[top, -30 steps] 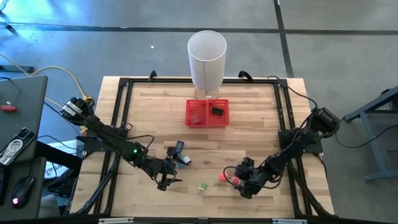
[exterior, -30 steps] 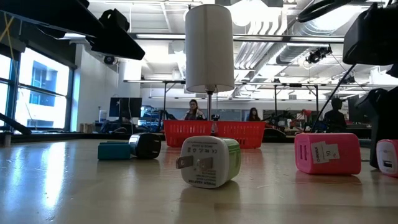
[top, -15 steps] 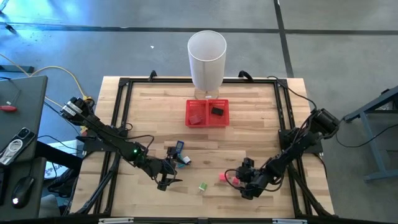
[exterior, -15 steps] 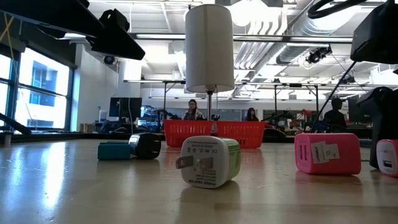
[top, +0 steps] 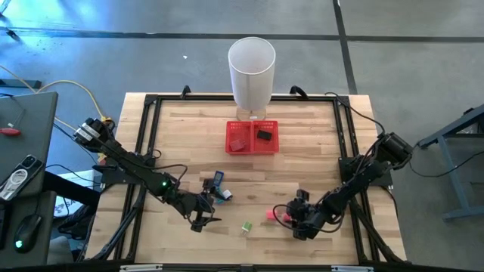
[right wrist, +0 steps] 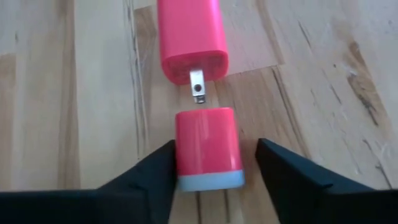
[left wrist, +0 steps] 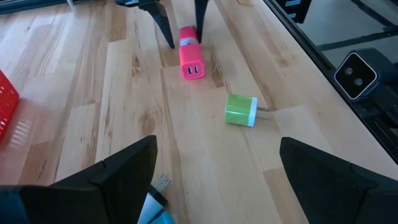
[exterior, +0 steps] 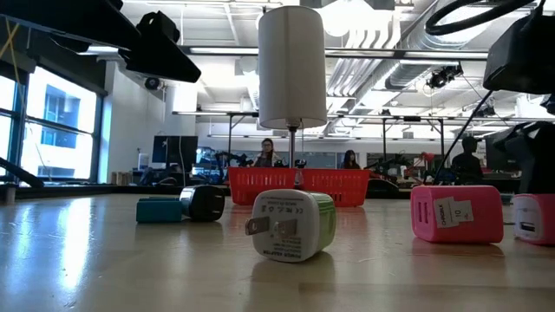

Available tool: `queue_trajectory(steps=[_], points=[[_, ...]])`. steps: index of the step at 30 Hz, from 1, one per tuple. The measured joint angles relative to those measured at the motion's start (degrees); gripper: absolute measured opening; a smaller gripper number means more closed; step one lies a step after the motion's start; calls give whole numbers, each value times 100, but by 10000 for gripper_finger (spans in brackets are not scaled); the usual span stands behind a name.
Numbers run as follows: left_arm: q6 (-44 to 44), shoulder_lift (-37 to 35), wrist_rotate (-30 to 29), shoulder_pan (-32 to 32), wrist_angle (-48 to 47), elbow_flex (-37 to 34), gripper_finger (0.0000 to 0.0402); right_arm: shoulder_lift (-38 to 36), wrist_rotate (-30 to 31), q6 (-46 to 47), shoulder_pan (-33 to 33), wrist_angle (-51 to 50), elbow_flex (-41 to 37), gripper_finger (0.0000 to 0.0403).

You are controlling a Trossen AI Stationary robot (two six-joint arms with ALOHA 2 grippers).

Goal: Pick & Place Office items
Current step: Put the white pink charger adapter into the left red bin

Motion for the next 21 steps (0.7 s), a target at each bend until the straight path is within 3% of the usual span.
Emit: queue_trajectory(steps=[6,14,21], points=[[18,31,-69,2,6,0,332,0,26,17,-4,70,-10,121],[277,296,-204,88,14,4,332,-245,50,85,2,144,-27,121],[1472,350,-206,69,664,7,332,-785,24,130,46,135,114,121]])
